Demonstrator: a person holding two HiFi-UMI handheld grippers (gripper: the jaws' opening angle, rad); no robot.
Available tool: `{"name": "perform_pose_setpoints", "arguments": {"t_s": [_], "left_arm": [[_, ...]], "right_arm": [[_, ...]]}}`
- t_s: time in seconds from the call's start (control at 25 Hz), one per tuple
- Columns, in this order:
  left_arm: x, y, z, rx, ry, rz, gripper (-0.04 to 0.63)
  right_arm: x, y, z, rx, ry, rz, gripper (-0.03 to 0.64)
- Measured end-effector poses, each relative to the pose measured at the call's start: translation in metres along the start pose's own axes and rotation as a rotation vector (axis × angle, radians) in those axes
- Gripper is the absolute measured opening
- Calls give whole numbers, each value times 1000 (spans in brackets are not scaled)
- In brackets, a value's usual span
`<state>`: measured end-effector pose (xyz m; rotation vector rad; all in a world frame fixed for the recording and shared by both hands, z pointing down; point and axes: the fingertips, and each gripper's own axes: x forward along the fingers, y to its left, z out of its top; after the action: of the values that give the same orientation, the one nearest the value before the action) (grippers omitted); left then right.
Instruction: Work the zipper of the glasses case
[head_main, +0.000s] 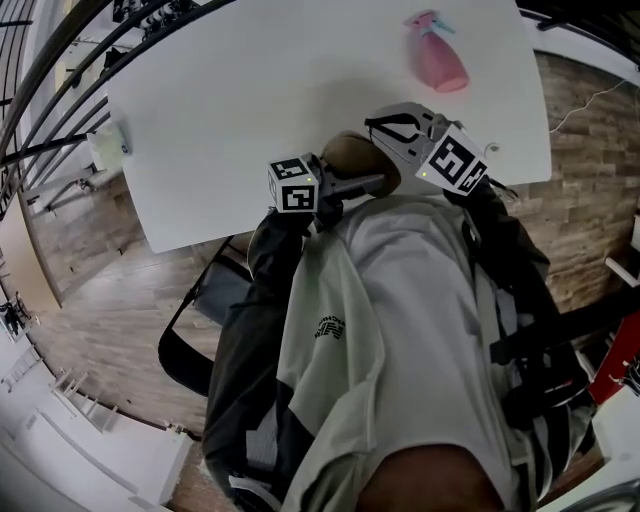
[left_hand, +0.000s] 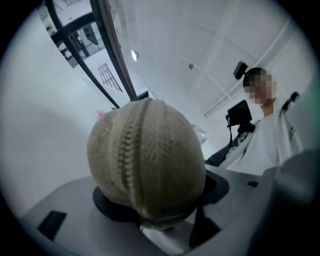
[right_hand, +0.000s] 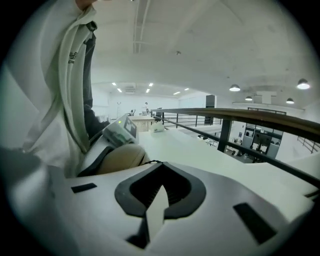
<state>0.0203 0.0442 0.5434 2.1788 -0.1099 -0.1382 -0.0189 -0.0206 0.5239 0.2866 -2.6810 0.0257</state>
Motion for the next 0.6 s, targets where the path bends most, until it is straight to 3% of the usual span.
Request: {"name": "perform_pose_setpoints", "arguments": {"t_s": [0.08,0.2,0.32,0.4,0.52,0.6], "left_arm": [[12,3,-14,18,92,-5,311],[16,12,-16,21,158,2,311],[20,15,-17,26,238,-45,311],[20,12,-35,-11,260,-65,313],[20,8,-62,-110,281,-72,313],[23,13,-60,-164,273,-79,314]], "right_arm": [[11,-5,9,-47,20,7,-6],[23,-13,9,-123,88,26,-6],[38,-14,13,-227,126,48,-6],[45,4,4,-291,191,84,-6],[49,28,-15,-265,249,157,-6],[48,20,-24,-193,234,148,-6]]}}
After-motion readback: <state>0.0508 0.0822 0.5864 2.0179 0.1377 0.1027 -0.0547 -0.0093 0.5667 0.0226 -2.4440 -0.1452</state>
